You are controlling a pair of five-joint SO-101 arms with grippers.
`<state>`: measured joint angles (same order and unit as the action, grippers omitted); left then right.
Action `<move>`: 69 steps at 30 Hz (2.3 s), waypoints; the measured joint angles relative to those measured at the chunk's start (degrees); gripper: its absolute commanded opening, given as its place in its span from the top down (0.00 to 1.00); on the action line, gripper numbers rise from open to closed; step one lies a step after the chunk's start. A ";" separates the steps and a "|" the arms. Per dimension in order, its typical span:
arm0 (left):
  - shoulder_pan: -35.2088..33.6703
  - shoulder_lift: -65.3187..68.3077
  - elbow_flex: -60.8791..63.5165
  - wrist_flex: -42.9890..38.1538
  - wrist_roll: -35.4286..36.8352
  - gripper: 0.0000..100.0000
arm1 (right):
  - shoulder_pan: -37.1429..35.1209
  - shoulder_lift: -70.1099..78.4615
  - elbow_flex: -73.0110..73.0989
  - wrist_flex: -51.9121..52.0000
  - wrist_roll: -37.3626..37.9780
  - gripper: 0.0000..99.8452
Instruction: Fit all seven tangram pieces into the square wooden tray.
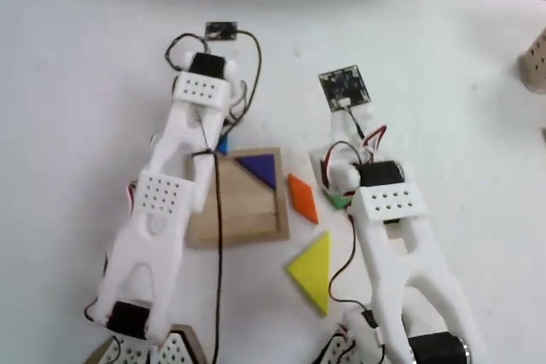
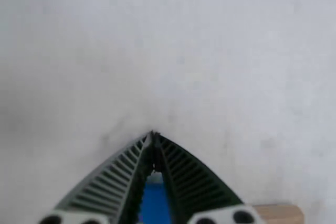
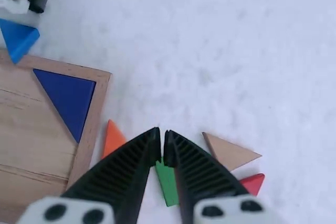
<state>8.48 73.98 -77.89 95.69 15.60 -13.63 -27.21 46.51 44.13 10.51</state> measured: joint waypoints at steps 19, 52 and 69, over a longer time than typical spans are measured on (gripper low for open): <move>0.53 7.30 -14.51 6.68 -4.04 0.98 | 0.53 0.00 1.76 -3.52 0.53 0.98; 0.70 -44.04 64.53 -9.14 -17.76 0.98 | 0.53 0.00 1.76 -4.48 0.88 0.98; -1.67 -60.92 88.79 -28.48 -17.67 0.98 | 0.44 0.00 1.76 -4.48 0.88 0.98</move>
<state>6.81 13.05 10.90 67.21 -2.07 -13.19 -27.21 48.26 39.65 11.38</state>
